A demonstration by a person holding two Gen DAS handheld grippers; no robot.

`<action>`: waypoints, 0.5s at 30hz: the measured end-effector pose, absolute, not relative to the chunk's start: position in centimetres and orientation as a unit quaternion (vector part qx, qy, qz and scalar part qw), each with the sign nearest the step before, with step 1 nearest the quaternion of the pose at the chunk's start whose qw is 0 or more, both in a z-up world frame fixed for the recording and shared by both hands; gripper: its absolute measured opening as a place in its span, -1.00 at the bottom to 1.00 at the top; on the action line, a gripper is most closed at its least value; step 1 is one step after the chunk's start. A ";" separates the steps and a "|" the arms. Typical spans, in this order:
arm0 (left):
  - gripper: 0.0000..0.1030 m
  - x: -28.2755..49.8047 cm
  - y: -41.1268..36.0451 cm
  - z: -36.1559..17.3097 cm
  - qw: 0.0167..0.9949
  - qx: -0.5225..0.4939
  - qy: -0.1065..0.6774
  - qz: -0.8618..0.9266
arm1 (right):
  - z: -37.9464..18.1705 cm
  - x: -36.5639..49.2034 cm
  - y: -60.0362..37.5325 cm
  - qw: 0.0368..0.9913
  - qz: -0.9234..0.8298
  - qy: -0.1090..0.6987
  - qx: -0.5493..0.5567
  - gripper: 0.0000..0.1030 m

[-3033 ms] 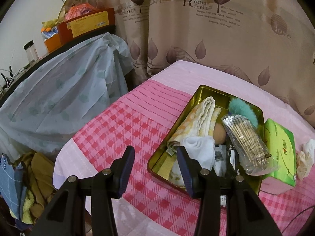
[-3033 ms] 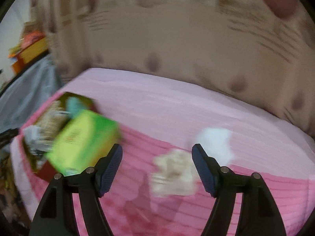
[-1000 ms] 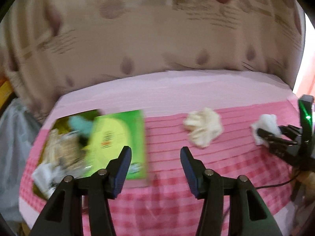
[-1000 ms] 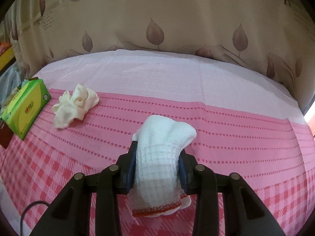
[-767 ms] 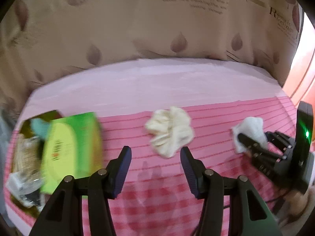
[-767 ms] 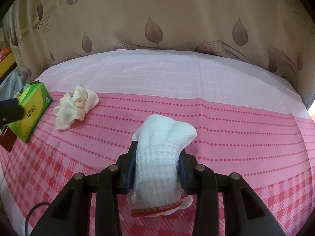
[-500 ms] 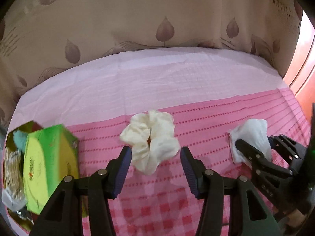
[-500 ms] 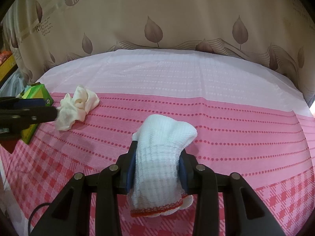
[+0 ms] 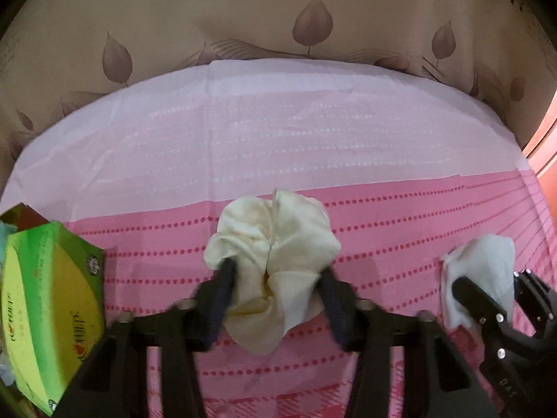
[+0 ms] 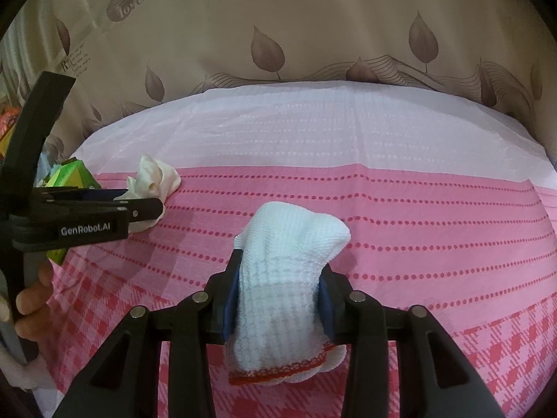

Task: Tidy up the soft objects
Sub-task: 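Grasp the cream scrunchie with the left gripper while the right gripper holds the glove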

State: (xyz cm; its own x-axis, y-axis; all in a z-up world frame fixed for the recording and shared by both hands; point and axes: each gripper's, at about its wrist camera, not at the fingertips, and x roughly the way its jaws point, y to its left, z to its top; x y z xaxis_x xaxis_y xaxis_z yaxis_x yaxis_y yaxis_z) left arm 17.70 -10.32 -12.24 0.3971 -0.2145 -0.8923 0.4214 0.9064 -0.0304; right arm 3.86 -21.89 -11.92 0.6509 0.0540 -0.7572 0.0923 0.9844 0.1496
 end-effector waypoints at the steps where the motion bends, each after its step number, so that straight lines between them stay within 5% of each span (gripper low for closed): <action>1: -0.60 17.7 -10.3 -12.2 0.830 0.100 0.515 -0.191 | -11.9 3.8 -21.9 0.904 -0.011 0.418 0.087 -0.30; 4: -0.74 17.5 -10.2 -11.8 0.829 0.106 0.515 -0.188 | -11.9 3.8 -21.8 0.904 -0.011 0.418 0.086 -0.30; 15: -0.75 14.9 -10.4 -9.2 0.842 0.128 0.488 -0.193 | -11.9 3.8 -21.6 0.904 -0.014 0.419 0.082 -0.29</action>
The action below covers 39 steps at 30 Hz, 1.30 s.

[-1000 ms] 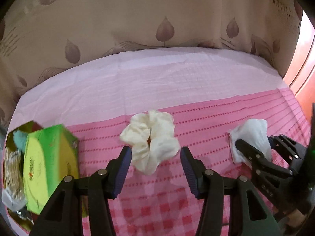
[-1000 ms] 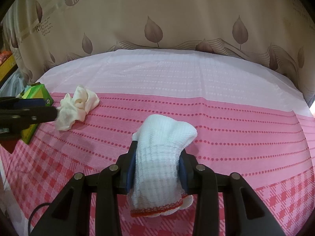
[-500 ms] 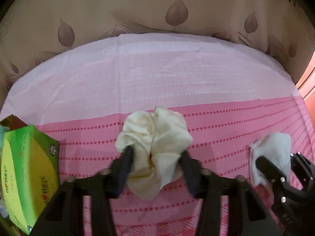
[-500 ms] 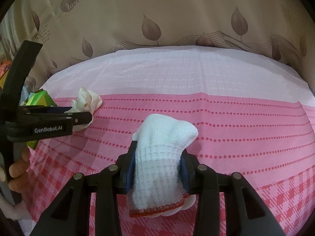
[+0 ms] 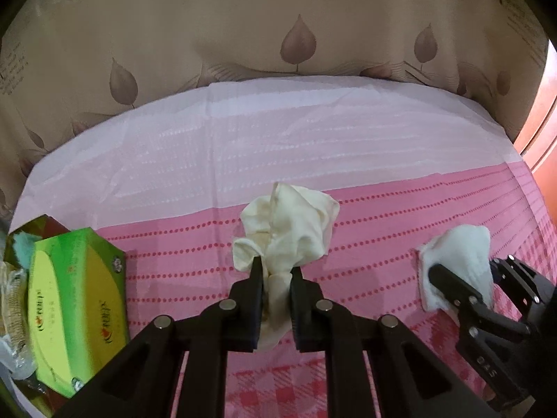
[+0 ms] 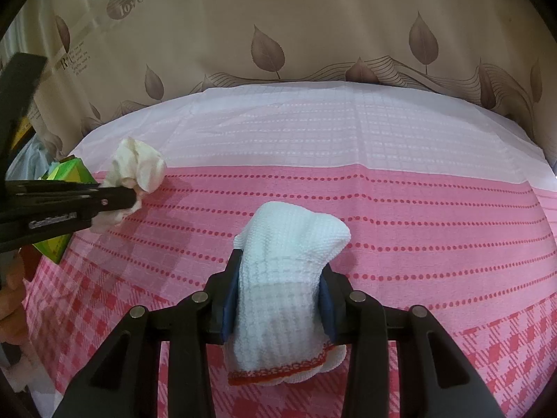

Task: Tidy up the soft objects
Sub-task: 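Grasp the cream scrunchie with the left gripper while the right gripper holds the glove, then carry the cream scrunchie into the gold tin and open the left gripper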

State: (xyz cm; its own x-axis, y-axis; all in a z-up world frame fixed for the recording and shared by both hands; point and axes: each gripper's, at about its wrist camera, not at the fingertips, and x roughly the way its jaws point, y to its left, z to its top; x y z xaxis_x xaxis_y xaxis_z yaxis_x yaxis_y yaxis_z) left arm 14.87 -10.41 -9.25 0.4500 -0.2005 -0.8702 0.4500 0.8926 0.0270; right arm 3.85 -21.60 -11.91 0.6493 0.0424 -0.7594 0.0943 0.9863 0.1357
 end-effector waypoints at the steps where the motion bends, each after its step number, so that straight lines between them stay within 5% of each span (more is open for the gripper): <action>1: -0.75 14.7 -10.4 -9.1 0.842 0.128 0.487 -0.193 | -11.9 3.8 -21.6 0.904 -0.014 0.418 0.082 -0.29; 39: -0.75 11.3 0.0 1.2 0.887 0.114 0.424 -0.139 | -11.8 4.0 -21.7 0.904 -0.014 0.420 0.081 -0.27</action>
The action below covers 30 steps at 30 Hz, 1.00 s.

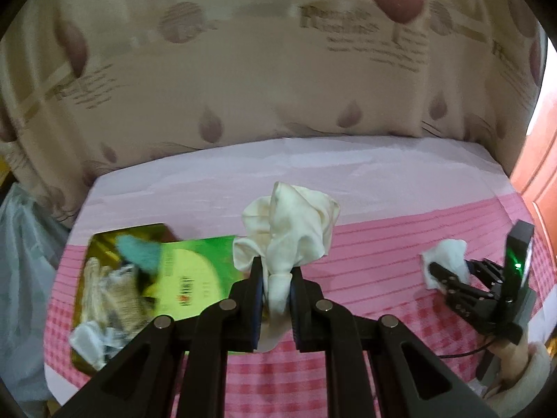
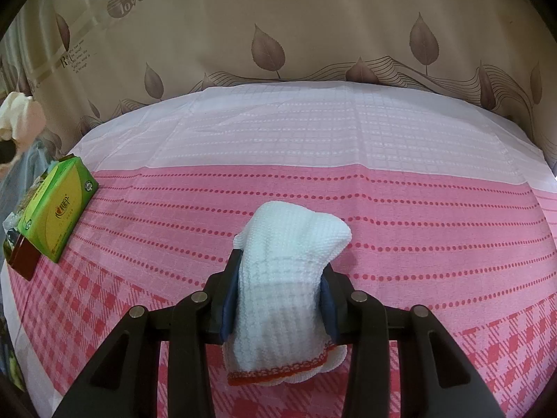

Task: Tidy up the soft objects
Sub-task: 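Carry the cream scrunchie into the gold tin and open the left gripper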

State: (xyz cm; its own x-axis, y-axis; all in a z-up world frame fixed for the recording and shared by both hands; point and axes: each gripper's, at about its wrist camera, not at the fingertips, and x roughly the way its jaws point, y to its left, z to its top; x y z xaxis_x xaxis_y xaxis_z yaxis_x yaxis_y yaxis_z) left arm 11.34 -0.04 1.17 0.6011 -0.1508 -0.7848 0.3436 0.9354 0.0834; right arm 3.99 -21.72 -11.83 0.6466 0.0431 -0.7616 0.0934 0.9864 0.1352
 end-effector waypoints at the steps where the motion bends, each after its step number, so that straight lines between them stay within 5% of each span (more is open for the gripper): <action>1: -0.75 11.5 1.0 1.4 0.890 0.113 0.423 -0.130 | -11.8 4.0 -21.7 0.904 -0.014 0.420 0.081 -0.27; 15: -0.75 14.8 15.5 1.8 0.898 0.073 0.434 0.005 | -11.9 4.1 -21.9 0.904 -0.017 0.421 0.076 -0.27; 30: -0.75 17.5 21.1 -4.2 0.869 0.031 0.493 0.035 | -11.9 4.2 -22.0 0.904 -0.019 0.422 0.071 -0.27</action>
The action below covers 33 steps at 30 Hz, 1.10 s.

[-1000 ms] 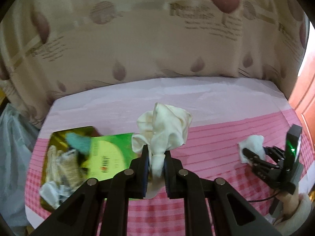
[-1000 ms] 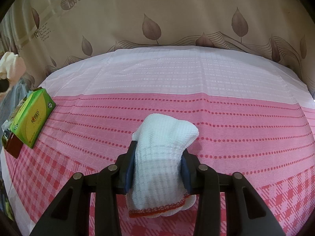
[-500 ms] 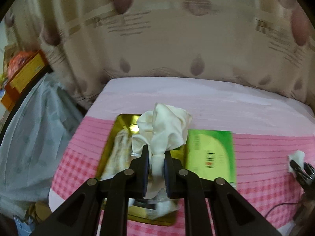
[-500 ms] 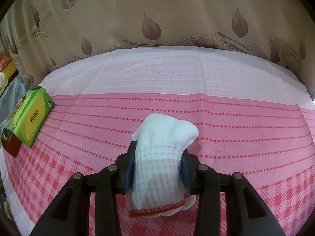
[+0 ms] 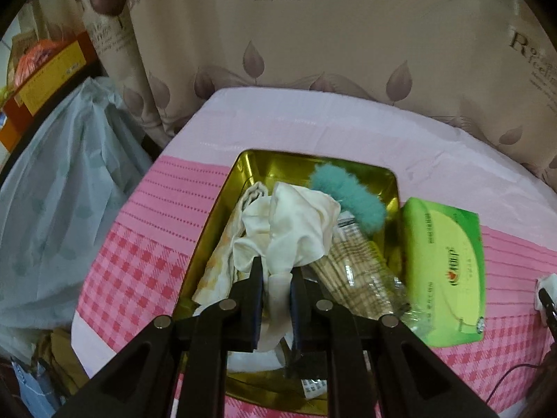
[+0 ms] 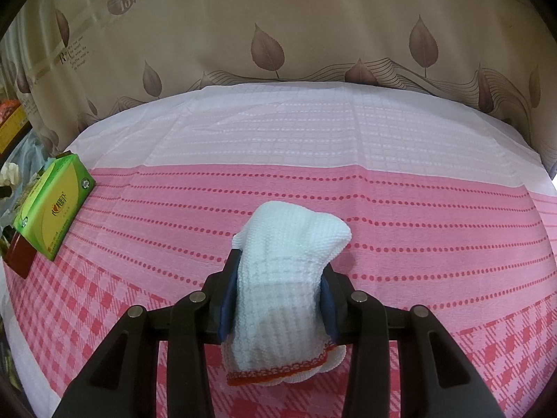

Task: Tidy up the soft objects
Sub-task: 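Carry the cream scrunchie into the gold tin and open the left gripper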

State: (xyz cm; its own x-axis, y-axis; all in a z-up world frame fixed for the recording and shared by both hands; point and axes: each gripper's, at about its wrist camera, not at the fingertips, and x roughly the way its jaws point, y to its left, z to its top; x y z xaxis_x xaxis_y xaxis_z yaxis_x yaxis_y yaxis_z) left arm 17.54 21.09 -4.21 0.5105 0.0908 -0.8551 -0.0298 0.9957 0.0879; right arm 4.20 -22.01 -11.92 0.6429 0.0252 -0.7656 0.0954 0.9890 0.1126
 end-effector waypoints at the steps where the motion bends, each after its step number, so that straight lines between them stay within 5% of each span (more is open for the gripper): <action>1: -0.75 17.7 21.3 -4.6 0.867 0.029 0.497 0.034 | -11.9 4.2 -22.0 0.904 -0.020 0.422 0.071 -0.27; 11: -0.61 18.5 21.9 -6.4 0.861 0.031 0.506 0.041 | -11.9 4.4 -22.1 0.903 -0.022 0.423 0.068 -0.25; 17: -0.29 18.1 21.8 -6.1 0.866 0.037 0.497 0.049 | -11.9 4.4 -22.0 0.903 -0.023 0.424 0.066 -0.24; 33: -0.24 14.8 21.1 -1.6 0.897 0.060 0.433 0.066 | -12.0 4.5 -21.8 0.903 -0.027 0.426 0.056 -0.23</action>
State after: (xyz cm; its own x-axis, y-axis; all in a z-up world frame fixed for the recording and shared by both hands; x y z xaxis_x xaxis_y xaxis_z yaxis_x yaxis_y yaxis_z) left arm 14.76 21.12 -1.60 0.6164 0.1707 -0.7687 -0.0676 0.9841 0.1644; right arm 4.51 -21.82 -12.01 0.6361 -0.0005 -0.7716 0.0966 0.9922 0.0790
